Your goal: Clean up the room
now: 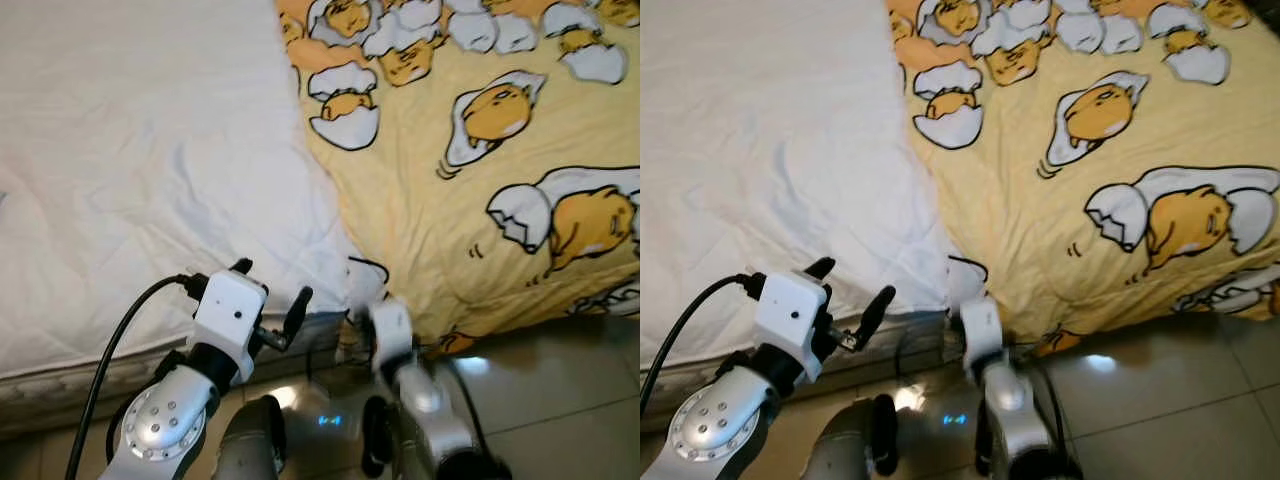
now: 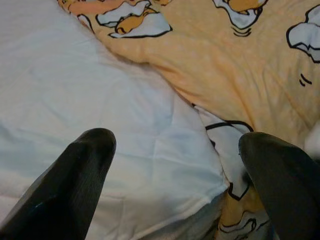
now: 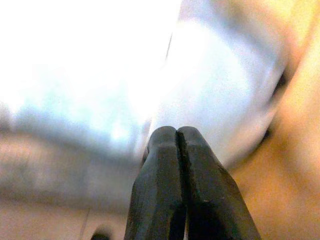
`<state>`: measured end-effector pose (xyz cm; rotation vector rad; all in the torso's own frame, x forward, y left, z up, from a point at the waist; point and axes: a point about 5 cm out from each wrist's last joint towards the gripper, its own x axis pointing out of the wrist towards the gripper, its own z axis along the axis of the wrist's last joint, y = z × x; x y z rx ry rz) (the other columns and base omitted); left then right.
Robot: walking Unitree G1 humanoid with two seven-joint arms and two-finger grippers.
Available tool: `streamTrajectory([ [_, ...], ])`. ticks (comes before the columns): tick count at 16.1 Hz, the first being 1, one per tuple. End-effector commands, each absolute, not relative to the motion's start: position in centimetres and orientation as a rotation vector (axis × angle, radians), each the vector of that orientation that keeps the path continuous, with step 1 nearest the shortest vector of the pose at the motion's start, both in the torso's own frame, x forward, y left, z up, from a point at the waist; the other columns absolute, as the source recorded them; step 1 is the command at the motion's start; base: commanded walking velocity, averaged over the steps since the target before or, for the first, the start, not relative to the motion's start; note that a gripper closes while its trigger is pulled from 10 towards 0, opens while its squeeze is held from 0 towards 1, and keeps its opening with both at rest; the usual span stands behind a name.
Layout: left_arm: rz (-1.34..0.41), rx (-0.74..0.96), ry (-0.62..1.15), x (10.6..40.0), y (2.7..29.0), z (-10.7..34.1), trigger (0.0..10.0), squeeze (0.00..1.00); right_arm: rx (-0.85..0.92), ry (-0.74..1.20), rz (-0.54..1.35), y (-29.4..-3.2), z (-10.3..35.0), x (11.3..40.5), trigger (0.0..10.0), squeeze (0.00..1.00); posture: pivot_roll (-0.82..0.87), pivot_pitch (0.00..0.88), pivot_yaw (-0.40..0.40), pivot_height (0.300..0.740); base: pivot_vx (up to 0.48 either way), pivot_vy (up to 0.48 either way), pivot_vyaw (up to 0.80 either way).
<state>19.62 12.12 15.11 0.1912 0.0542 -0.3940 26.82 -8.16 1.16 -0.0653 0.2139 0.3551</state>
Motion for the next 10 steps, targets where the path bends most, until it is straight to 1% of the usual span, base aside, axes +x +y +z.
streamTrajectory([
  [1,-0.354,0.198,0.052,19.9,12.4,14.8,10.0,0.0,-0.106,0.148,0.308,-9.0,2.0,27.0,10.0,0.0,0.18,0.182,0.001,0.711,0.0,0.0,0.0],
  [2,-0.297,0.181,0.048,20.4,12.7,14.6,10.0,0.0,-0.122,0.085,0.261,-10.0,3.3,27.7,10.0,0.0,0.17,0.143,-0.012,0.711,0.0,0.0,0.0],
  [3,-0.182,0.15,0.06,21.3,13.8,14.1,10.0,0.0,-0.137,0.021,0.199,-11.5,4.7,28.4,10.0,0.0,0.14,0.099,-0.026,0.711,0.0,0.0,0.0],
  [4,-0.079,0.13,0.072,22.0,15.0,13.5,10.0,0.0,-0.148,-0.024,0.15,-12.6,5.8,28.9,10.0,0.0,0.13,0.085,-0.03,0.711,0.0,0.0,0.0],
  [5,0.049,0.112,0.09,23.0,16.8,12.8,10.0,0.0,-0.145,-0.063,0.104,-13.7,6.9,29.3,10.0,0.0,0.12,0.063,-0.034,0.711,0.0,0.0,0.0],
  [7,0.136,0.149,0.095,23.9,18.6,12.2,10.0,0.0,-0.149,-0.098,0.067,-14.8,7.8,29.1,10.0,0.0,0.09,0.002,-0.042,0.711,0.0,0.0,0.0],
  [8,0.186,0.179,0.092,24.6,20.1,11.9,10.0,0.0,-0.158,-0.127,0.035,-15.9,8.6,28.4,10.0,0.0,0.08,0.0,-0.044,0.711,0.0,0.0,0.0],
  [10,0.188,0.189,0.077,25.2,20.6,11.9,10.0,0.0,-0.163,-0.136,0.014,-16.8,8.8,27.3,10.0,0.0,0.06,0.0,-0.043,0.711,0.0,0.0,0.0],
])
